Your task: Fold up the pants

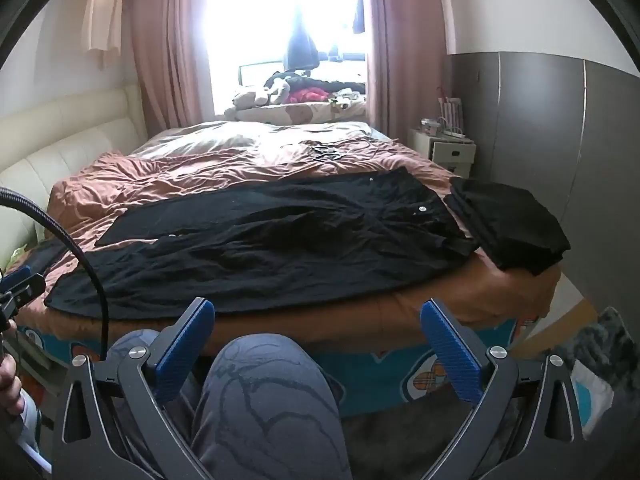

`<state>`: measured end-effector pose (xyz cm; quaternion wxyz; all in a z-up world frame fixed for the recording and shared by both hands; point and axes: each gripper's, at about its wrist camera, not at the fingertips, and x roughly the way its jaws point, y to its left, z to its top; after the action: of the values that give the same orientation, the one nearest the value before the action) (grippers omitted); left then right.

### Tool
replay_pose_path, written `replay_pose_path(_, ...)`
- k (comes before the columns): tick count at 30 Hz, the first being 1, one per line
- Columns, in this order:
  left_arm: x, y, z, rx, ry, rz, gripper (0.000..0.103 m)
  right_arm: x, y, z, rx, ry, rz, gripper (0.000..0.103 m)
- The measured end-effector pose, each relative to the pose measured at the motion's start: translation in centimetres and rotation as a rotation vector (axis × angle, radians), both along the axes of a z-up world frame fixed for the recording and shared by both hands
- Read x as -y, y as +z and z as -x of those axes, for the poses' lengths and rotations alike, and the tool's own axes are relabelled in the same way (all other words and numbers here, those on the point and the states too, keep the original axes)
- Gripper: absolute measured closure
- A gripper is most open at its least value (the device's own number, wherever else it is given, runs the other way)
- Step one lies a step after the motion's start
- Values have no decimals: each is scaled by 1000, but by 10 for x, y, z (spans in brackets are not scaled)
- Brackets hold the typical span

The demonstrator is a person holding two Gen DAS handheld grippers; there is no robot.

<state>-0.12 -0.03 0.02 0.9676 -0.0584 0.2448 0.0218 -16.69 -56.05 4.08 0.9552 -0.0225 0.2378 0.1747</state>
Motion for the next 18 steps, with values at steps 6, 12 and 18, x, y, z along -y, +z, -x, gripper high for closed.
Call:
replay_pose_path(6, 6, 3, 1, 1, 0, -1, 0, 1, 0, 2, -1, 13, -8, 0)
replay_pose_path(12, 9, 5, 7, 8, -3, 3, 0, -4, 0, 4, 14, -10, 15, 0)
replay_pose_path(18, -1, 9, 15, 18, -2, 27, 0, -4, 0, 10, 19, -2, 10, 0)
